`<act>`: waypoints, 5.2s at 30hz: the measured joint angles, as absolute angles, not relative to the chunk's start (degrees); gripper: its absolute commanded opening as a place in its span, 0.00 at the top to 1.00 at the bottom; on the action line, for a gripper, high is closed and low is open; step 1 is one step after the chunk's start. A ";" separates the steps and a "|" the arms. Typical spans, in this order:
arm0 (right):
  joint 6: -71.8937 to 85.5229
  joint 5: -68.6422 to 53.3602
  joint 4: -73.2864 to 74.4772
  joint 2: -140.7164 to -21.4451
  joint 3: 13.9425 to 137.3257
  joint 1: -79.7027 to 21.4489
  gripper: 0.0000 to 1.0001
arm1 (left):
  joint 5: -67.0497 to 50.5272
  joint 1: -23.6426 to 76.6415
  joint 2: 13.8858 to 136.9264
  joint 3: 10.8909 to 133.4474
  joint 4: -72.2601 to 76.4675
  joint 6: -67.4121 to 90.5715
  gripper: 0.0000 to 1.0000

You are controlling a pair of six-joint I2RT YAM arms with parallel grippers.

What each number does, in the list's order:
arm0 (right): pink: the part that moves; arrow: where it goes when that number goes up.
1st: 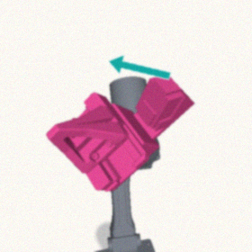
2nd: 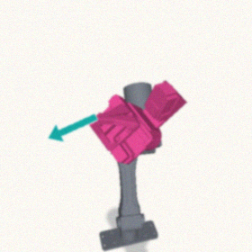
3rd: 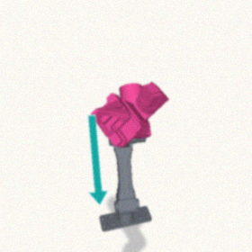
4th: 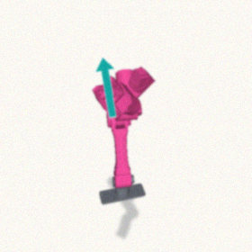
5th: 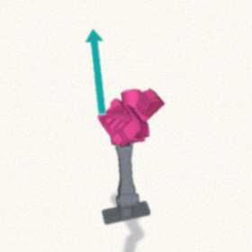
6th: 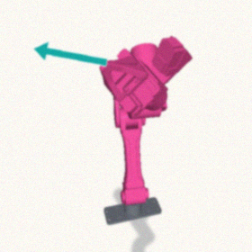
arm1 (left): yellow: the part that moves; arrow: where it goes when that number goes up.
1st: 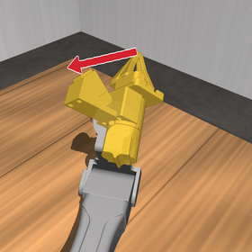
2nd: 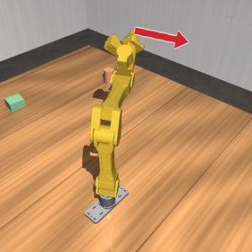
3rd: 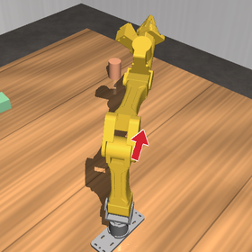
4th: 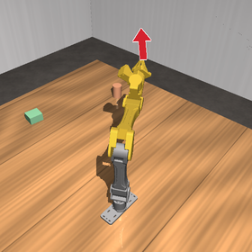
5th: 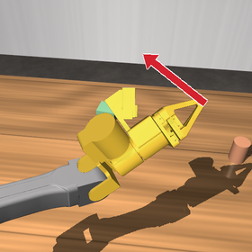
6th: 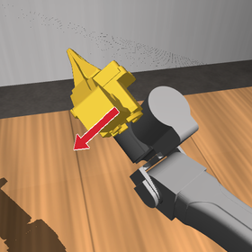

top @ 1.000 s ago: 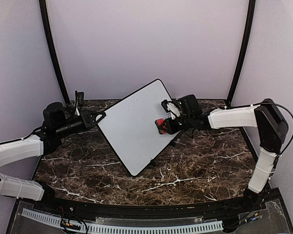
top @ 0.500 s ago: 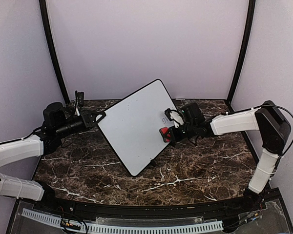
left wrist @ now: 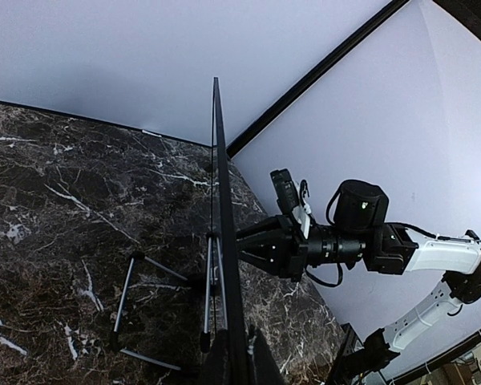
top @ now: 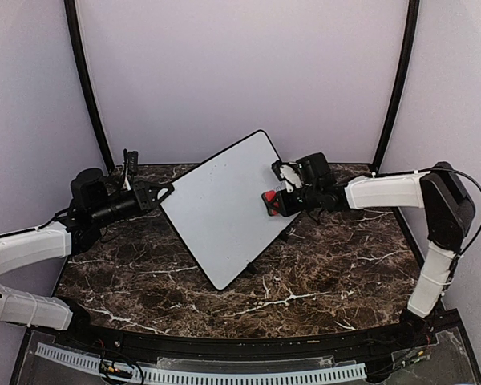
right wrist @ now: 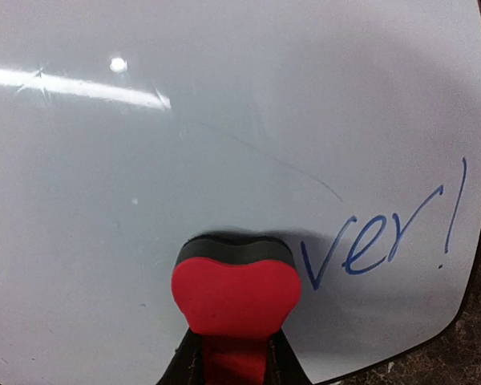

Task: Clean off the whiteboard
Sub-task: Erase the whiteboard at the center of the board.

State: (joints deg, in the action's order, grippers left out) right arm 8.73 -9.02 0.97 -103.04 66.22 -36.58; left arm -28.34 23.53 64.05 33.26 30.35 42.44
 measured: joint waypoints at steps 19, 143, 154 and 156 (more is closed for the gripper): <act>8.64 -8.51 0.08 -102.13 59.00 -35.70 0.82 | -28.25 23.53 64.05 33.26 30.37 42.63 1.00; 11.55 -13.39 -5.63 -107.09 61.78 -27.49 0.82 | -27.79 23.53 64.05 33.26 30.26 43.35 1.00; 11.49 -14.33 -1.10 -108.86 69.84 -27.46 0.82 | -27.75 23.53 64.05 33.23 30.28 43.33 1.00; 11.40 -14.39 -0.51 -109.45 72.18 -27.49 0.82 | -27.77 23.53 64.05 33.23 30.28 43.31 1.00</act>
State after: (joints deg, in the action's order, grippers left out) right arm 11.40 -14.39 -0.51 -109.45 72.18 -27.49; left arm -27.77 23.53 64.05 33.23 30.28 43.31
